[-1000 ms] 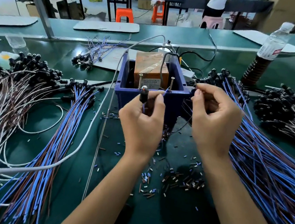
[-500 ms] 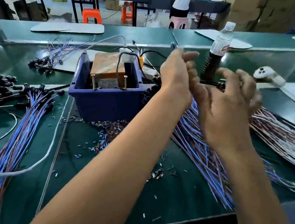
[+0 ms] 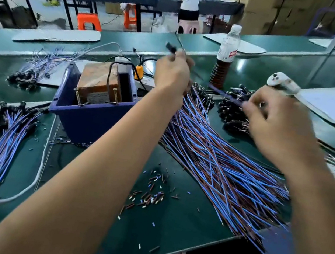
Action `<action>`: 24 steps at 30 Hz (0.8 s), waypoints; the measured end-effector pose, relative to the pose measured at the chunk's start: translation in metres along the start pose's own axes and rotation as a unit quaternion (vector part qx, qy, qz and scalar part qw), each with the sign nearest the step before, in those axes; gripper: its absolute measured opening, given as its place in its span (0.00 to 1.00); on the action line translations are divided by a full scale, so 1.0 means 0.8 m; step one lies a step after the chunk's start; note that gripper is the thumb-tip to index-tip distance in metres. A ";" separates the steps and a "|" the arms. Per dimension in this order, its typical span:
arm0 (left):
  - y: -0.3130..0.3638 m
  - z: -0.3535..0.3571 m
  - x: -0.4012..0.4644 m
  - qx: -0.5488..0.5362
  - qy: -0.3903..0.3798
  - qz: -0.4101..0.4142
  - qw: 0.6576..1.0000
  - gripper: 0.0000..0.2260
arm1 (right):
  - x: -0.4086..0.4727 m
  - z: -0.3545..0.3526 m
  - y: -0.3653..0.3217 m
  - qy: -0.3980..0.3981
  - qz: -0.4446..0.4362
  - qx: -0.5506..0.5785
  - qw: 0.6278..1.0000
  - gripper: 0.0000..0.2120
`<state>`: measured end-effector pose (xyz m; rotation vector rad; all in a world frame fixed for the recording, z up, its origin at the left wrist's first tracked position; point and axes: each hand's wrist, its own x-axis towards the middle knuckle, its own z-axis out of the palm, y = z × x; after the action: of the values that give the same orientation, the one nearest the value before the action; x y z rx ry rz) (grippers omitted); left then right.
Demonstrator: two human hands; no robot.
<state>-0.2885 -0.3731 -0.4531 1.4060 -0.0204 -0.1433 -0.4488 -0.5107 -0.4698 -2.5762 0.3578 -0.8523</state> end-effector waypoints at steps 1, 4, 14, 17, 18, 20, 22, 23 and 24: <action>-0.013 -0.002 0.002 0.024 0.001 -0.015 1.000 0.15 | -0.003 0.009 0.005 -0.032 0.009 -0.022 0.999 0.08; -0.041 -0.003 -0.001 0.028 -0.014 -0.062 0.998 0.14 | -0.018 0.042 0.016 -0.100 0.046 -0.049 0.993 0.08; -0.065 -0.085 -0.044 0.211 -0.211 -0.013 0.954 0.12 | -0.035 0.084 -0.013 0.047 0.040 0.014 0.998 0.04; -0.063 -0.155 -0.066 0.348 -0.368 -0.068 0.859 0.11 | -0.053 0.101 -0.066 0.051 -0.036 0.082 0.995 0.06; -0.060 -0.181 -0.074 0.388 -0.402 -0.100 0.823 0.10 | -0.062 0.110 -0.087 0.033 -0.054 0.106 0.992 0.07; -0.050 -0.230 -0.088 0.456 -0.428 -0.143 0.767 0.10 | -0.080 0.131 -0.127 -0.021 -0.082 0.152 0.985 0.08; -0.036 -0.273 -0.095 0.516 -0.389 -0.144 0.749 0.11 | -0.095 0.156 -0.166 -0.078 -0.104 0.187 0.974 0.08; -0.029 -0.294 -0.095 0.541 -0.350 -0.138 0.752 0.12 | -0.102 0.171 -0.187 -0.109 -0.116 0.200 0.967 0.08; -0.021 -0.313 -0.094 0.569 -0.307 -0.131 0.751 0.13 | -0.108 0.184 -0.205 -0.144 -0.126 0.208 0.959 0.07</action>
<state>-0.3399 -0.1216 -0.5058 2.5243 -0.5429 -0.9618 -0.4077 -0.2912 -0.5481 -2.3222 -0.2198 -0.5438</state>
